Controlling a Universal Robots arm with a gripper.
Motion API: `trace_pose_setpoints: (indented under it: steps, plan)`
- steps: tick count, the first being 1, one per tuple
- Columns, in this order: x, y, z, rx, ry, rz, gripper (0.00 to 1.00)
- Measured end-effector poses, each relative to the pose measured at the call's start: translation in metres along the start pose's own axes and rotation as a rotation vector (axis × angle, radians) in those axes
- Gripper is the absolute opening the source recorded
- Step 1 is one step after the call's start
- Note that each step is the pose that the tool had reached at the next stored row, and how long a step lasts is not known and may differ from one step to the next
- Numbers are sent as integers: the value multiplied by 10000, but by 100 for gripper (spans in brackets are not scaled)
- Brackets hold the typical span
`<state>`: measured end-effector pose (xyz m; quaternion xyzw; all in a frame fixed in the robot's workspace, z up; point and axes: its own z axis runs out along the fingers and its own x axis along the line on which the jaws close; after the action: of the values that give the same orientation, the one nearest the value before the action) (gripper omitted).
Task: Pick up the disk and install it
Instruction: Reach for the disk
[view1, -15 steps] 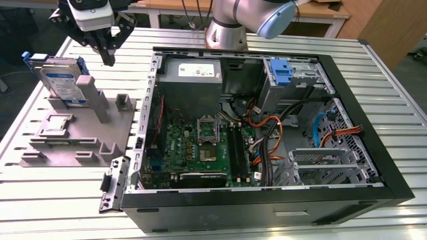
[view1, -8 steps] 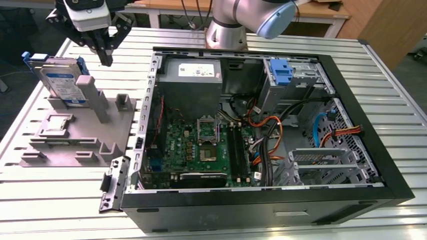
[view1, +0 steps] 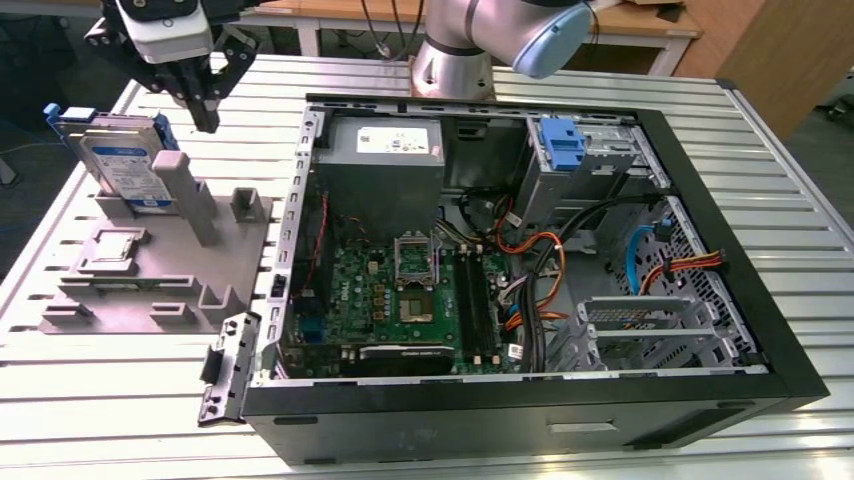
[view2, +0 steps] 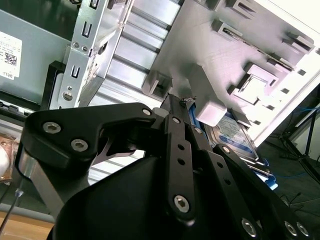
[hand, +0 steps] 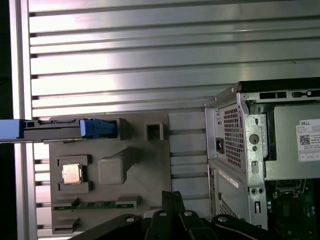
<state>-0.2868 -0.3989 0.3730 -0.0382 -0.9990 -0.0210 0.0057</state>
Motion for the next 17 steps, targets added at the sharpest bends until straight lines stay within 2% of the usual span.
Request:
trace_pose_setpoints:
  steps: [17]
  plan:
    - [141,-11,14,0,3,1,10]
